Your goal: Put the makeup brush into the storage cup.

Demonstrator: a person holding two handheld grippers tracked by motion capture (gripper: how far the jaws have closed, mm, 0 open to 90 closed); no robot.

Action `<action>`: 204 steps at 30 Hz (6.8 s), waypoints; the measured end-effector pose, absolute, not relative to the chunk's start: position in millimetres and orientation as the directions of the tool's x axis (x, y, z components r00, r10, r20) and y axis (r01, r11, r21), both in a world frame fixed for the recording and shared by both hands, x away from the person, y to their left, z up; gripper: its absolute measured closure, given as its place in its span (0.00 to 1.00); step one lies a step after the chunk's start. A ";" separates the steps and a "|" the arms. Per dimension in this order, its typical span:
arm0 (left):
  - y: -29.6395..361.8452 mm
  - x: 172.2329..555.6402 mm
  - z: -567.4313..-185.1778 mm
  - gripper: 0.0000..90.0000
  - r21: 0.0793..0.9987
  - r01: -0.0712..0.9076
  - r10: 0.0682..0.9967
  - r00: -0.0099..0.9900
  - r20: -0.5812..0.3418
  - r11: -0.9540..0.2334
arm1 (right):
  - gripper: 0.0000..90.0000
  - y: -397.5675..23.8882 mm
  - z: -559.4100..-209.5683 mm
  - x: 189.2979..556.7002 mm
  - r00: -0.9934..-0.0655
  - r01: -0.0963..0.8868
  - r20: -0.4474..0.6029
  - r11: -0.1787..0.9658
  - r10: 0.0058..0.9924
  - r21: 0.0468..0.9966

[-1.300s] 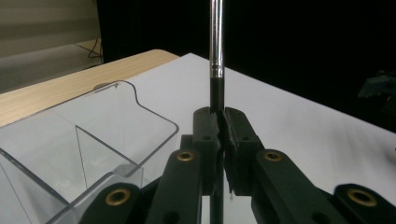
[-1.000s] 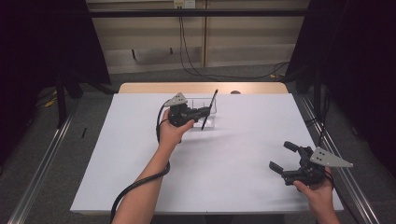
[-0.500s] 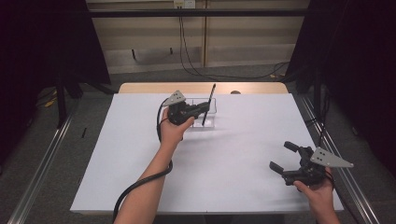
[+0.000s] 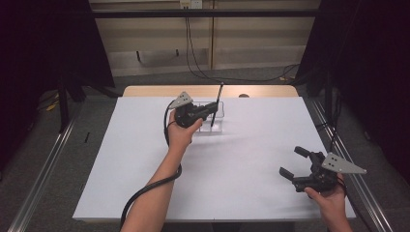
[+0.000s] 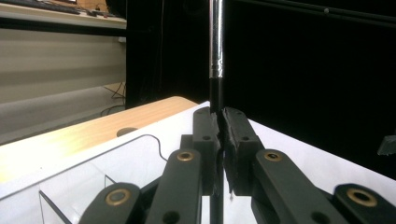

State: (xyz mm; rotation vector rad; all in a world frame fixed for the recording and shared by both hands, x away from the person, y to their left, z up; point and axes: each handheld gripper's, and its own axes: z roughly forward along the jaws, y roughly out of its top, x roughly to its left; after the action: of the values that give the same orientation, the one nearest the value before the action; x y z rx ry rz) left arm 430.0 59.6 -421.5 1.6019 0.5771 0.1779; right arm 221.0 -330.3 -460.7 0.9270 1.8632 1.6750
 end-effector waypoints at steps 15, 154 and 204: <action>57.8 434.3 -417.9 0.94 0.970 0.242 0.487 0.844 -0.224 0.028 | 0.01 -331.0 -460.8 221.0 -0.663 0.172 0.094 0.029 0.743 0.985; 65.9 453.2 -432.2 0.93 0.980 0.174 0.649 0.736 -0.193 0.095 | 0.01 -331.0 -461.6 221.6 -0.665 0.180 0.098 0.031 0.740 0.983; 75.9 447.4 -448.4 0.93 0.977 0.190 0.658 0.725 -0.203 0.093 | 0.01 -330.5 -461.8 221.8 -0.666 0.178 0.097 0.032 0.739 0.983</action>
State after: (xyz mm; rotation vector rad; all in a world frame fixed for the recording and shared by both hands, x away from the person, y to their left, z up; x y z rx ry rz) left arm 447.4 75.9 -448.4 1.4689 0.7376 0.3989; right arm 221.8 -330.5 -461.8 0.9278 1.8711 1.6737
